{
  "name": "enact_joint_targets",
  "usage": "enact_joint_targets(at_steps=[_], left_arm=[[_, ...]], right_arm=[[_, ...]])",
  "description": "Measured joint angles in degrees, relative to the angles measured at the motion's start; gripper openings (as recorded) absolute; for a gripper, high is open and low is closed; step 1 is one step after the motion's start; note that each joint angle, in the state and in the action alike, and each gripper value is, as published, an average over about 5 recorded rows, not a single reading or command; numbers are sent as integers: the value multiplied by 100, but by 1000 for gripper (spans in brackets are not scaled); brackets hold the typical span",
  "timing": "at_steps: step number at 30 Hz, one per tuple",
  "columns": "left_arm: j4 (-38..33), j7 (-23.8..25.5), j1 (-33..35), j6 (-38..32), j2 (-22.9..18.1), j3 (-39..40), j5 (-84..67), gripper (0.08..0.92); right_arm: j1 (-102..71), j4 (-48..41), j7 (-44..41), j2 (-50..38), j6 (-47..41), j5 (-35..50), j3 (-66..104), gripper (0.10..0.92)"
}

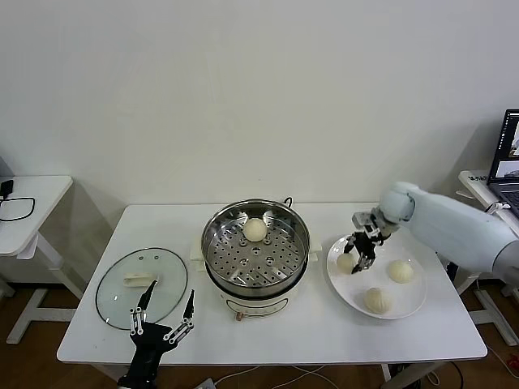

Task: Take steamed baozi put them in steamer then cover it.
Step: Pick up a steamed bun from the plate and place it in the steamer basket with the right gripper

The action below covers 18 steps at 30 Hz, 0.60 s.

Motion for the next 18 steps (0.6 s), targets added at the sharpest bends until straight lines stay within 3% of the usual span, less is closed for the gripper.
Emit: enact_joint_targets(at_steps=[9,18], left_arm=[[-30,-17,-40,61,27,40,5,823],[-8,-26,-113,72,29,88,8,823]], right_arm=[[1464,517,-509,496,-197,595,-546,645],[2124,1031,-381,1309,-626,1388,-1034,640]])
